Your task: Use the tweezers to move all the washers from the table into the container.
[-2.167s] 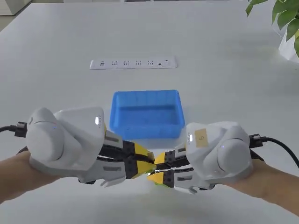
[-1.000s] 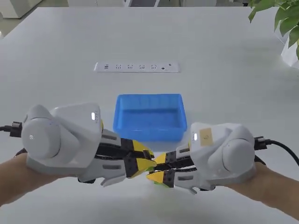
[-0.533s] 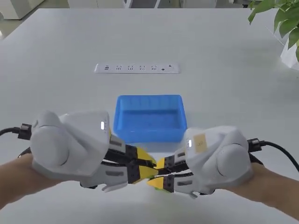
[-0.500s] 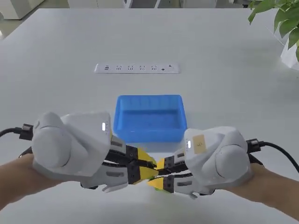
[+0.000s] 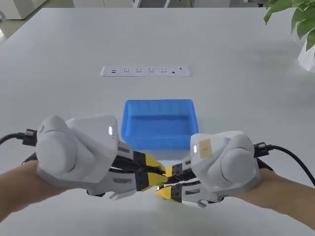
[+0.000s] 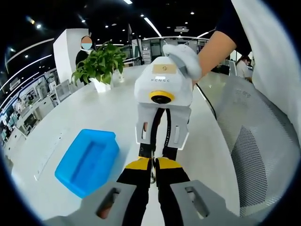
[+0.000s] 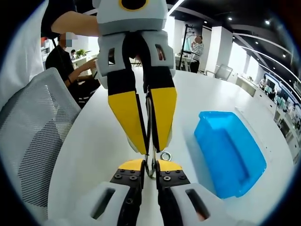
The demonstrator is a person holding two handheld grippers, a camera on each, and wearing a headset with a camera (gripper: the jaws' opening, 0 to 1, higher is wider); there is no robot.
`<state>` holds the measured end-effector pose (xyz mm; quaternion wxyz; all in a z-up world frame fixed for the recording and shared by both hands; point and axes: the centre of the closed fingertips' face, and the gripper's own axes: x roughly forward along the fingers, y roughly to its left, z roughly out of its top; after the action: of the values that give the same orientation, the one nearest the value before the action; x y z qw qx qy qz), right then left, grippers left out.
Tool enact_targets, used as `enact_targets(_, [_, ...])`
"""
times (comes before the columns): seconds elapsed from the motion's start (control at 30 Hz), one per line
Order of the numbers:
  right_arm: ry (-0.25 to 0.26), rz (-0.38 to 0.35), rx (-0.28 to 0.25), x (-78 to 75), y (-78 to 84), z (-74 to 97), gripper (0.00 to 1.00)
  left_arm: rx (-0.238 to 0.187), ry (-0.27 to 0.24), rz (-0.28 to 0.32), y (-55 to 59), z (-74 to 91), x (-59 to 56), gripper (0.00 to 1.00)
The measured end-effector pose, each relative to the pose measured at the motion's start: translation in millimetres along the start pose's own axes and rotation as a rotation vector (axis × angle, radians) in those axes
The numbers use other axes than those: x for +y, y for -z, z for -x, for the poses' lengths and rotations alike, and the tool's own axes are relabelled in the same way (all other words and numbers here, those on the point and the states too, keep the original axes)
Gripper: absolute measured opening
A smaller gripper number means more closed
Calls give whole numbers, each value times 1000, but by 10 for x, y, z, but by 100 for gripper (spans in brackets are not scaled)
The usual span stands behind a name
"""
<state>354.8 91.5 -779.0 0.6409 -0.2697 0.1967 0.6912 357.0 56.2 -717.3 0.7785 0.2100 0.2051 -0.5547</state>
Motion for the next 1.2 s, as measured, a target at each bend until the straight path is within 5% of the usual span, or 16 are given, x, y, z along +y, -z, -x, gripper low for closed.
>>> enact_targets(0.2, [-1,43,-1,7,3,2,9,6,2,-1,-1,-1,-10,7])
enact_targets(0.33, [11,31,-18,-8,-12,12,8,-15,-12,84,-20,12,23,8])
enact_targets(0.53, [19,7,-36,-42,-57,31,8,-35,-36,102,-66,61,92,15])
enact_targets(0.9, [39,-13,-50,-66,-143,177,8,-22,-96,162,74,286,120,31])
enact_targets(1.1, [66,4,-56,-138,-235,320,8,45,-130,224,231,391,97,51])
enact_targets(1.2, [84,6,-68,-204,-317,409,8,21,-148,210,230,442,90,54])
